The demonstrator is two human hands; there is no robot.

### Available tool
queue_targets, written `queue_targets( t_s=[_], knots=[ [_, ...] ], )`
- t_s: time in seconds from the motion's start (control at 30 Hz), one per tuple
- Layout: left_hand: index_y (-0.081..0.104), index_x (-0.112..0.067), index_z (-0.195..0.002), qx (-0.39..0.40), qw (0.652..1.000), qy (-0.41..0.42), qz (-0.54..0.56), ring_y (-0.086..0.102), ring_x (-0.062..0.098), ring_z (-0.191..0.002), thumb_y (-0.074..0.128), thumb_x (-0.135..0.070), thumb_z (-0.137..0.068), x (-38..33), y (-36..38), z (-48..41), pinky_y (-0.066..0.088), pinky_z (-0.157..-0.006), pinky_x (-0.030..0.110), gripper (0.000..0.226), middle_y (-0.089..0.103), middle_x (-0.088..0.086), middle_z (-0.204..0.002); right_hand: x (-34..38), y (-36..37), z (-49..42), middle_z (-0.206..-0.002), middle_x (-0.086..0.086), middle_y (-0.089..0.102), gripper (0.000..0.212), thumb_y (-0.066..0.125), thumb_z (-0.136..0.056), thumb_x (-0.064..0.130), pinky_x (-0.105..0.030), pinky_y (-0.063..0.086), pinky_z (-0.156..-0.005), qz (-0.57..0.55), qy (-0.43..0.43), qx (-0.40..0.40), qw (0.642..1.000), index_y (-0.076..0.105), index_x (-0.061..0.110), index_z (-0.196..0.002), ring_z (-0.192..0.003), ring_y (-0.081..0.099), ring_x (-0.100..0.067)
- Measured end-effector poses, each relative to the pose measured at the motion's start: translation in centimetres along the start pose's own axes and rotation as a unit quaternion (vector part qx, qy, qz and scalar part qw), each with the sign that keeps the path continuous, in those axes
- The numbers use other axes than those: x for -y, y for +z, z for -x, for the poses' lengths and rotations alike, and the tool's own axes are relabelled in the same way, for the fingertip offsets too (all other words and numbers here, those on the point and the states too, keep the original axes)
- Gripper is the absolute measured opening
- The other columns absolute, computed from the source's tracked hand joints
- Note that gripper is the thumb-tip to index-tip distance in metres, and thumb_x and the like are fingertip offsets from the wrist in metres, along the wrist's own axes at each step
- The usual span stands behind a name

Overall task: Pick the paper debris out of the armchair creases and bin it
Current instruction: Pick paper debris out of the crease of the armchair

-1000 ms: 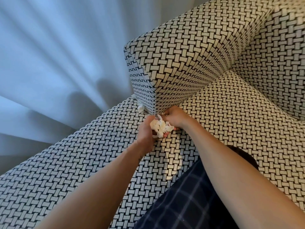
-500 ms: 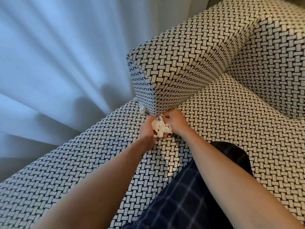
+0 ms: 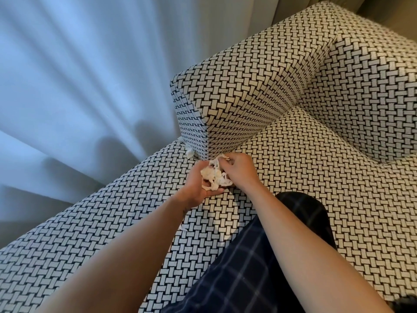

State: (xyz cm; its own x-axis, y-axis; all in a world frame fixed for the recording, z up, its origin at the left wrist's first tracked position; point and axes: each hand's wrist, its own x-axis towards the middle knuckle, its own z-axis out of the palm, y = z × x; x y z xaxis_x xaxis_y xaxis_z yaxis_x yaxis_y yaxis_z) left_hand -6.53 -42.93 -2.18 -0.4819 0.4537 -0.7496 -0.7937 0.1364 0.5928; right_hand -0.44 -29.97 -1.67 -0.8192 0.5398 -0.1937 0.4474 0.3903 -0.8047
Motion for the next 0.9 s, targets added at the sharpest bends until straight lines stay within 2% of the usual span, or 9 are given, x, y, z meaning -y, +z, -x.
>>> queue_targets(
  t_s=[0.1,0.17,0.27,0.4,0.5,0.6,0.73,0.8,0.9],
  knots=[
    [0.063,-0.007,-0.121,0.019,1.0,0.009,0.001,0.069,0.028,-0.093,0.045,-0.036,-0.101,0.1,-0.4,0.2,0.06,-0.064,0.039,0.04,0.073,0.016,-0.109,0.2,0.1,0.5,-0.065,-0.003,0.069,0.028,0.058,-0.099,0.039,-0.04,0.054,-0.053,0.024,-0.022,-0.026,0.999,0.075,0.017,-0.097,-0.056,0.067,-0.024],
    [0.062,-0.008,-0.122,0.022,1.0,0.015,0.014,0.07,0.03,-0.096,0.047,-0.036,-0.101,0.2,-0.8,0.5,0.06,-0.065,0.041,0.038,0.072,0.018,-0.116,0.3,0.2,0.9,-0.064,-0.002,0.069,0.031,0.053,-0.1,0.044,-0.041,0.055,-0.053,0.013,-0.029,-0.048,0.998,0.073,0.021,-0.098,-0.056,0.067,-0.024],
    [0.063,-0.009,-0.123,0.027,0.999,0.014,0.038,0.071,0.03,-0.094,0.045,-0.037,-0.102,0.4,-0.8,0.7,0.06,-0.064,0.041,0.039,0.073,0.017,-0.115,0.2,-0.2,1.2,-0.062,-0.002,0.068,0.032,0.054,-0.101,0.043,-0.041,0.056,-0.056,-0.007,-0.019,-0.068,0.997,0.073,0.017,-0.103,-0.056,0.067,-0.023],
    [0.056,-0.002,-0.131,0.025,0.999,0.019,0.035,0.065,0.036,-0.102,0.047,-0.035,-0.101,0.7,-0.9,0.5,0.061,-0.067,0.044,0.045,0.064,0.025,-0.127,0.5,-0.3,1.5,-0.067,-0.012,0.066,0.033,0.056,-0.098,0.041,-0.044,0.051,-0.055,-0.061,-0.023,-0.082,0.994,0.065,0.016,-0.078,-0.057,0.06,-0.029],
    [0.056,-0.002,-0.132,0.031,0.999,0.021,0.038,0.065,0.039,-0.108,0.047,-0.037,-0.101,0.8,-0.9,0.4,0.061,-0.069,0.044,0.047,0.062,0.028,-0.13,0.9,-0.4,1.9,-0.07,-0.012,0.064,0.031,0.059,-0.099,0.034,-0.035,0.044,-0.054,-0.126,-0.003,-0.09,0.988,0.064,0.012,-0.078,-0.057,0.052,-0.015],
    [0.062,-0.004,-0.128,0.051,0.998,0.019,0.04,0.069,0.033,-0.102,0.042,-0.042,-0.103,0.6,-0.9,0.4,0.061,-0.072,0.044,0.049,0.069,0.022,-0.123,1.0,-0.5,2.4,-0.072,-0.003,0.068,0.026,0.062,-0.098,0.031,-0.031,0.049,-0.056,-0.137,0.016,-0.03,0.99,0.068,0.013,-0.081,-0.06,0.06,-0.011],
    [0.065,-0.005,-0.124,0.083,0.996,0.008,0.043,0.072,0.026,-0.096,0.042,-0.044,-0.104,0.5,-1.1,0.7,0.06,-0.076,0.042,0.05,0.072,0.017,-0.115,0.4,0.4,2.7,-0.088,0.007,0.071,0.015,0.065,-0.093,0.035,-0.033,0.053,-0.071,0.016,-0.017,0.1,0.995,0.074,0.023,-0.091,-0.079,0.065,-0.009],
    [0.062,-0.003,-0.127,0.093,0.995,0.008,0.041,0.072,0.023,-0.097,0.045,-0.034,-0.104,0.7,-1.3,1.0,0.06,-0.079,0.041,0.042,0.074,0.015,-0.112,0.2,0.8,2.8,-0.1,0.009,0.067,0.013,0.068,-0.092,0.033,-0.031,0.053,-0.076,0.051,-0.035,0.098,0.993,0.073,0.024,-0.101,-0.089,0.062,-0.007],
    [0.058,-0.006,-0.127,0.104,0.993,0.019,0.043,0.067,0.025,-0.109,0.048,-0.021,-0.103,1.0,-1.6,1.0,0.057,-0.093,0.043,0.03,0.071,0.015,-0.12,0.3,1.0,2.6,-0.103,0.009,0.063,0.018,0.074,-0.087,0.032,-0.028,0.051,-0.074,0.037,-0.025,0.078,0.996,0.066,0.026,-0.103,-0.091,0.061,-0.009]
  ],
)
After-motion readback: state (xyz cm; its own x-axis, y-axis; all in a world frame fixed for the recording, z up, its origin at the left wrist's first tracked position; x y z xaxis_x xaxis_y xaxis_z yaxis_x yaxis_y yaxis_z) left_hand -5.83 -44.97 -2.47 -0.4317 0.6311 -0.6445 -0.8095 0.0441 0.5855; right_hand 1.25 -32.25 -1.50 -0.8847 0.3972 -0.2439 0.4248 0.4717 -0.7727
